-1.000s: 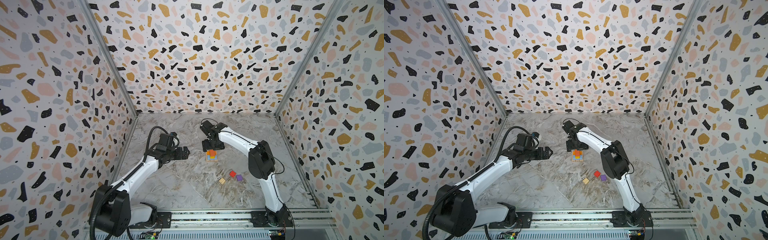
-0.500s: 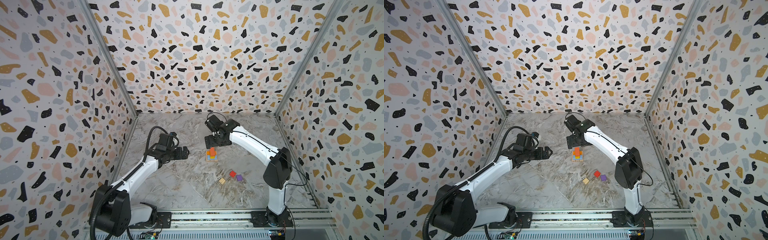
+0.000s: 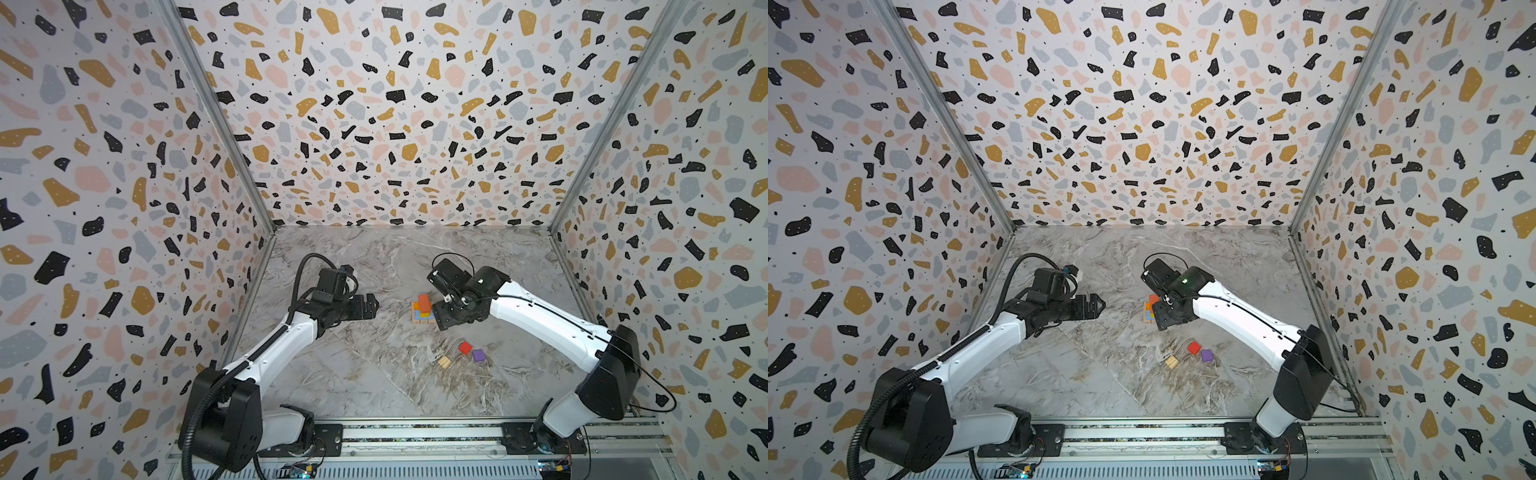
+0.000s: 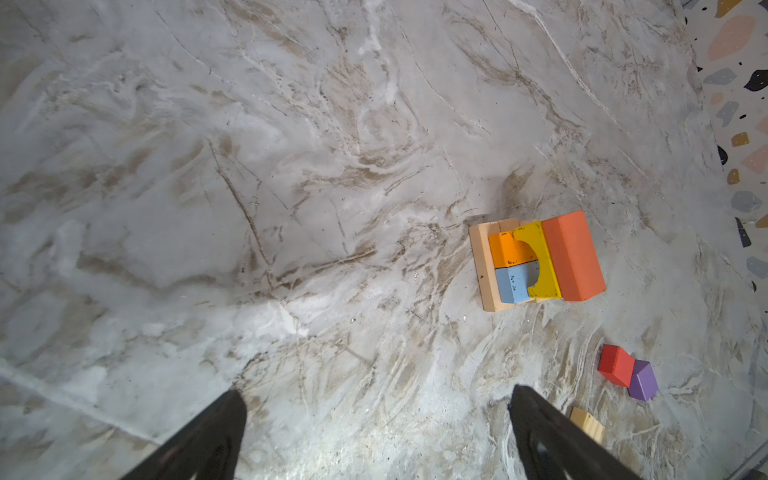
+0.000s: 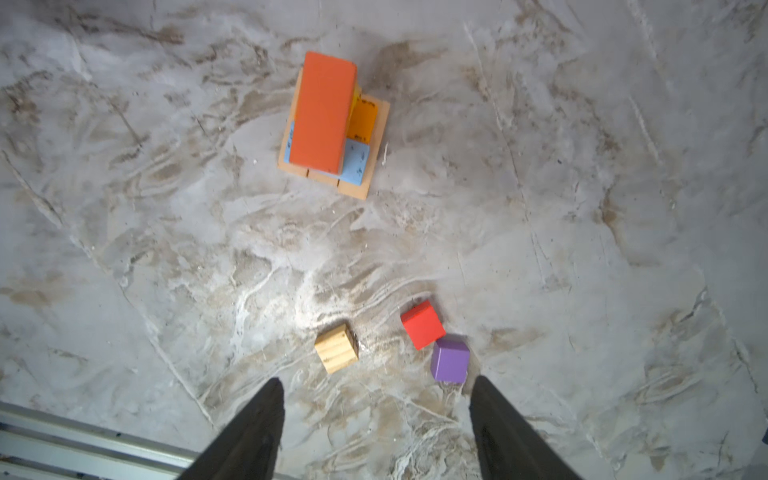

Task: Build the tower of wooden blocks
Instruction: 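Move the right gripper toward the natural-wood cube nearer the robot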

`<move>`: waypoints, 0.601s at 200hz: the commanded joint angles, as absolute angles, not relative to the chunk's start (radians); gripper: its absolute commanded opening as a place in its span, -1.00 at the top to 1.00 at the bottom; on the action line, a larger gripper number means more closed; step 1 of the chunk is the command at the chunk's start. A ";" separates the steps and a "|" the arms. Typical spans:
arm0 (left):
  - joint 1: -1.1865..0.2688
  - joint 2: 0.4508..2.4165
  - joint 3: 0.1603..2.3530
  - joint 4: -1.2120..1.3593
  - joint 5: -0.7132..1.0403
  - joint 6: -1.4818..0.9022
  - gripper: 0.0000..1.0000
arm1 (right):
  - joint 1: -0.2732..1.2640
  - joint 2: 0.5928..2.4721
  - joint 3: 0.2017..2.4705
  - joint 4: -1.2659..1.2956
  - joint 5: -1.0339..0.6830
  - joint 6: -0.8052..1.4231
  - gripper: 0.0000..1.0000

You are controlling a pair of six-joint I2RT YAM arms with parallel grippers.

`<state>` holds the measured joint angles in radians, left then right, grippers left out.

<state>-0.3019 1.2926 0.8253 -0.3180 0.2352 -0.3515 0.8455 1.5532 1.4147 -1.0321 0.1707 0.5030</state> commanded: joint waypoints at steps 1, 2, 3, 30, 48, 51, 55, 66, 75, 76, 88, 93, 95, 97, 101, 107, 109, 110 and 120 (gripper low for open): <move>-0.296 1.279 0.816 -0.288 0.254 -0.339 -1.00 | 0.861 1.482 1.346 -1.017 0.147 0.487 -0.39; -0.296 1.277 0.816 -0.288 0.253 -0.339 -1.00 | 0.861 1.479 1.341 -1.015 0.145 0.487 -0.39; -0.295 1.278 0.816 -0.288 0.253 -0.339 -1.00 | 0.863 1.477 1.336 -1.014 0.145 0.486 -0.39; -0.296 1.278 0.817 -0.279 0.251 -0.342 -1.00 | 0.876 1.423 1.227 -0.990 0.138 0.499 -0.36; -0.297 1.280 0.818 -0.276 0.256 -0.342 -0.99 | 0.884 1.397 1.168 -0.970 0.132 0.509 -0.32; -0.297 1.279 0.818 -0.277 0.256 -0.342 -1.00 | 0.885 1.392 1.161 -0.966 0.130 0.510 -0.31; -0.298 1.279 0.817 -0.277 0.257 -0.342 -1.00 | 0.888 1.386 1.150 -0.960 0.128 0.509 -0.30; -0.298 1.276 0.815 -0.276 0.257 -0.342 -1.00 | 0.897 1.372 1.121 -0.936 0.117 0.505 -0.26; -0.300 1.275 0.815 -0.275 0.256 -0.342 -1.00 | 0.906 1.361 1.096 -0.910 0.102 0.494 -0.23; -0.300 1.275 0.815 -0.276 0.255 -0.342 -1.00 | 0.907 1.360 1.092 -0.907 0.101 0.492 -0.23; -0.301 1.273 0.815 -0.279 0.253 -0.342 -1.00 | 0.918 1.353 1.062 -0.877 0.090 0.482 -0.22; -0.301 1.272 0.814 -0.278 0.252 -0.342 -1.00 | 0.921 1.354 1.056 -0.870 0.089 0.480 -0.22; -0.301 1.272 0.814 -0.278 0.251 -0.342 -1.00 | 0.922 1.354 1.053 -0.868 0.089 0.480 -0.22; -0.301 1.272 0.813 -0.279 0.250 -0.342 -1.00 | 0.923 1.354 1.050 -0.865 0.089 0.479 -0.22; -0.302 1.271 0.813 -0.279 0.251 -0.342 -1.00 | 0.925 1.355 1.045 -0.859 0.088 0.477 -0.22; -0.302 1.270 0.813 -0.278 0.250 -0.342 -1.00 | 0.928 1.356 1.036 -0.849 0.087 0.473 -0.23; -0.302 1.270 0.813 -0.279 0.250 -0.342 -1.00 | 0.928 1.356 1.033 -0.846 0.087 0.473 -0.24; -0.302 1.270 0.813 -0.279 0.249 -0.342 -1.00 | 0.928 1.357 1.032 -0.845 0.087 0.473 -0.24; -0.302 1.270 0.813 -0.280 0.247 -0.342 -1.00 | 0.931 1.360 1.021 -0.837 0.094 0.476 -0.26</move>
